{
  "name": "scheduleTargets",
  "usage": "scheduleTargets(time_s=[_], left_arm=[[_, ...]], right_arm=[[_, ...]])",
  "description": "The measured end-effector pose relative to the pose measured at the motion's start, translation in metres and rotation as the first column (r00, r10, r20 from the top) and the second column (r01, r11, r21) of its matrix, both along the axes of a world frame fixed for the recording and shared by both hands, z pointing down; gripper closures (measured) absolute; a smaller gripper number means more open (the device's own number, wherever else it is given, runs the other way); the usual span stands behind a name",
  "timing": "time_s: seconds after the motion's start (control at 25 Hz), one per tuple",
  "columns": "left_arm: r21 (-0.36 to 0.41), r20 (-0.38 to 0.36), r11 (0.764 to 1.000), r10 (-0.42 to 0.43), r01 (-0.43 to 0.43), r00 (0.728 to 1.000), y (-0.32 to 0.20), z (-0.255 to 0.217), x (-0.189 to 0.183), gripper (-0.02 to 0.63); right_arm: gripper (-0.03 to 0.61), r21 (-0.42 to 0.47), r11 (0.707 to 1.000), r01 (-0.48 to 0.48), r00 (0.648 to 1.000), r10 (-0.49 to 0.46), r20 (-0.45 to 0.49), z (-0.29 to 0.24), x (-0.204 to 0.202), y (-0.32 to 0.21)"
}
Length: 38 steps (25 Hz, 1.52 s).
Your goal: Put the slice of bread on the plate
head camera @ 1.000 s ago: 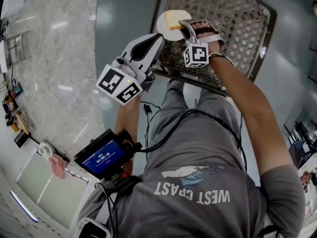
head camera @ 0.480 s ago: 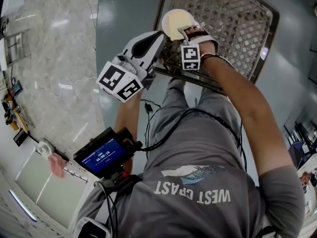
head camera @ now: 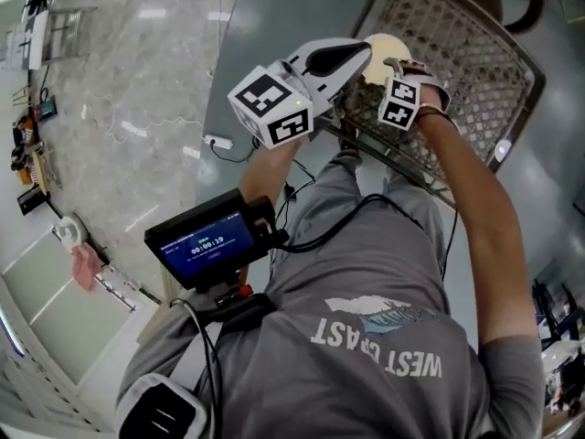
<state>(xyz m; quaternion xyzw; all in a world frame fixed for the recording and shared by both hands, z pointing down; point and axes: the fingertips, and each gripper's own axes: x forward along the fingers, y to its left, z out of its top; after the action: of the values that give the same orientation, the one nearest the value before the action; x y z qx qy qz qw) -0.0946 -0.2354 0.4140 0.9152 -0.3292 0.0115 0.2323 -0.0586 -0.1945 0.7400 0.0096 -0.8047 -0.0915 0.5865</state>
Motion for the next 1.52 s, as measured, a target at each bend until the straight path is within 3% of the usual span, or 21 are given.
scheduleTargets(time_s=[0.12, 0.2, 0.24, 0.28, 0.36, 0.4, 0.44, 0.52, 0.56, 0.6, 0.68, 0.76, 0.88, 1.08, 1.36, 1.52], left_arm=[[0.041, -0.006, 0.999, 0.027, -0.027, 1.0, -0.006, -0.011, 0.008, 0.607], [0.064, -0.007, 0.997, 0.044, -0.044, 0.999, -0.006, -0.017, 0.013, 0.607], [0.074, -0.007, 0.996, 0.053, -0.052, 0.999, -0.005, -0.021, 0.015, 0.607], [0.083, -0.01, 0.995, 0.06, -0.059, 0.998, -0.004, -0.025, 0.017, 0.607], [0.108, -0.027, 0.991, 0.077, -0.074, 0.997, -0.001, -0.04, 0.021, 0.607], [0.13, -0.039, 0.988, 0.089, -0.084, 0.995, -0.001, -0.051, 0.024, 0.607], [0.161, -0.05, 0.982, 0.103, -0.094, 0.993, -0.001, -0.066, 0.026, 0.607], [0.243, -0.064, 0.964, 0.127, -0.108, 0.99, 0.001, -0.103, 0.026, 0.607], [0.29, -0.063, 0.951, 0.132, -0.109, 0.989, 0.002, -0.122, 0.024, 0.607], [0.339, -0.054, 0.935, 0.134, -0.108, 0.99, 0.004, -0.14, 0.021, 0.607], [0.428, -0.015, 0.897, 0.125, -0.107, 0.992, 0.009, -0.169, 0.015, 0.607], [0.49, 0.034, 0.864, 0.112, -0.115, 0.993, 0.016, -0.186, 0.009, 0.607], [0.529, 0.077, 0.838, 0.111, -0.135, 0.991, 0.025, -0.19, 0.008, 0.607], [0.519, 0.079, 0.842, 0.128, -0.15, 0.989, 0.029, -0.188, 0.015, 0.607], [0.512, 0.075, 0.845, 0.136, -0.156, 0.988, 0.036, -0.189, 0.005, 0.607], [0.509, 0.072, 0.847, 0.135, -0.153, 0.988, 0.026, -0.175, 0.023, 0.607]], right_arm=[[0.331, -0.022, 0.991, -0.131, 0.983, 0.133, 0.128, -0.039, -0.003, -0.017], [0.339, -0.096, 0.966, -0.242, 0.923, 0.259, 0.285, -0.088, -0.013, -0.026], [0.442, -0.154, 0.942, -0.298, 0.861, 0.335, 0.384, -0.123, -0.017, -0.031], [0.574, -0.223, 0.913, -0.342, 0.774, 0.408, 0.484, -0.164, -0.02, -0.037], [0.575, -0.358, 0.857, -0.37, 0.566, 0.514, 0.645, -0.253, -0.015, -0.045], [0.574, -0.399, 0.843, -0.36, 0.464, 0.533, 0.707, -0.302, -0.006, -0.048], [0.574, -0.413, 0.843, -0.344, 0.369, 0.526, 0.766, -0.355, 0.006, -0.048], [0.574, -0.372, 0.874, -0.314, 0.208, 0.446, 0.871, -0.461, 0.036, -0.039], [0.574, -0.33, 0.891, -0.313, 0.149, 0.389, 0.909, -0.503, 0.054, -0.03], [0.574, -0.282, 0.902, -0.328, 0.112, 0.334, 0.936, -0.536, 0.071, -0.021], [0.574, -0.21, 0.896, -0.39, 0.082, 0.261, 0.962, -0.574, 0.102, -0.008], [0.575, -0.192, 0.872, -0.45, 0.065, 0.246, 0.967, -0.586, 0.125, 0.001], [0.574, -0.205, 0.838, -0.507, 0.035, 0.257, 0.966, -0.585, 0.148, 0.009], [0.575, -0.234, 0.8, -0.553, 0.01, 0.287, 0.958, -0.58, 0.169, 0.013], [0.574, -0.212, 0.786, -0.581, 0.045, 0.29, 0.956, -0.578, 0.154, 0.019], [0.575, -0.203, 0.785, -0.585, 0.058, 0.291, 0.955, -0.562, 0.168, 0.006]])
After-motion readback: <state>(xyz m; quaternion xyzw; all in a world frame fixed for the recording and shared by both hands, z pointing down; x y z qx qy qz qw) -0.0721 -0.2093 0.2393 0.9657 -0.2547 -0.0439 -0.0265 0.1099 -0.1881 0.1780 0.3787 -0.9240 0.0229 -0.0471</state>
